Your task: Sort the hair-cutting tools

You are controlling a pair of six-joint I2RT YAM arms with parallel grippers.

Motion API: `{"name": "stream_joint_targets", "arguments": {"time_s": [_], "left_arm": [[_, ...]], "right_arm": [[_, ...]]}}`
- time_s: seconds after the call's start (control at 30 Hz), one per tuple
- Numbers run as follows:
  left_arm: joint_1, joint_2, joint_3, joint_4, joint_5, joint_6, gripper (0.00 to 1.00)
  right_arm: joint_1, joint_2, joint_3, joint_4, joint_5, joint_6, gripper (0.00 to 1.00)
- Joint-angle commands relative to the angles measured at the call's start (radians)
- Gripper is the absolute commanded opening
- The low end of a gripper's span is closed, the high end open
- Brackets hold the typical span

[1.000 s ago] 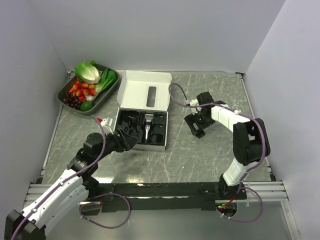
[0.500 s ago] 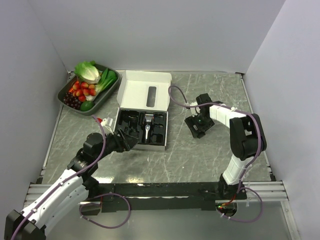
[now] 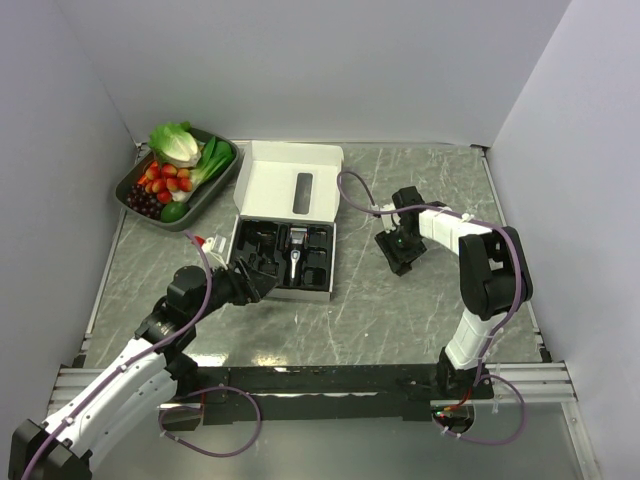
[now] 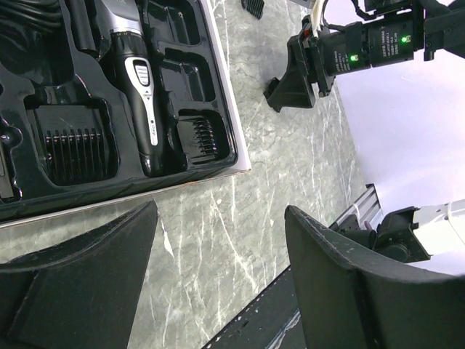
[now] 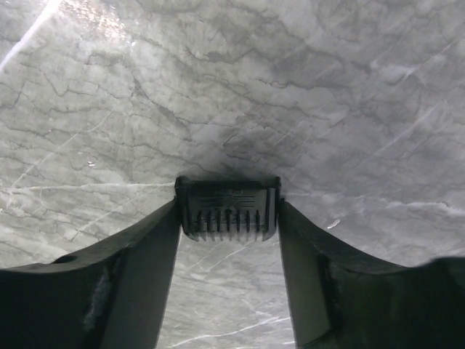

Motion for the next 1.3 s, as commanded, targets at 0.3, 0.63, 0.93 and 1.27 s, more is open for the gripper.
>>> {"name": "stream_joint_targets", "arguments": {"time_s": [0.3,0.63,0.93,1.27], "left_arm": [[-0.008,0.005,0.019,0.007,-0.027,0.019,0.76],[-0.009,0.030,0.059,-0.074,-0.090,0.000,0.76],[-0.009,0.007,0.132,-0.191,-0.147,-0.029,0.76],[-0.009,-0.044,0.191,-0.326,-0.221,-0.049,0.76]], "right_arm": [[0.069,-0.125,0.081,-0.075,0.063,0.023,0.46],[0.313,-0.216,0.277,-0.156,0.085,-0.107,0.48],[0.408,-0.074,0.442,-0.175,-0.012,-0.239,0.48],[0.486,0.084,0.526,-0.205,-0.122,-0.370,0.49]]}}
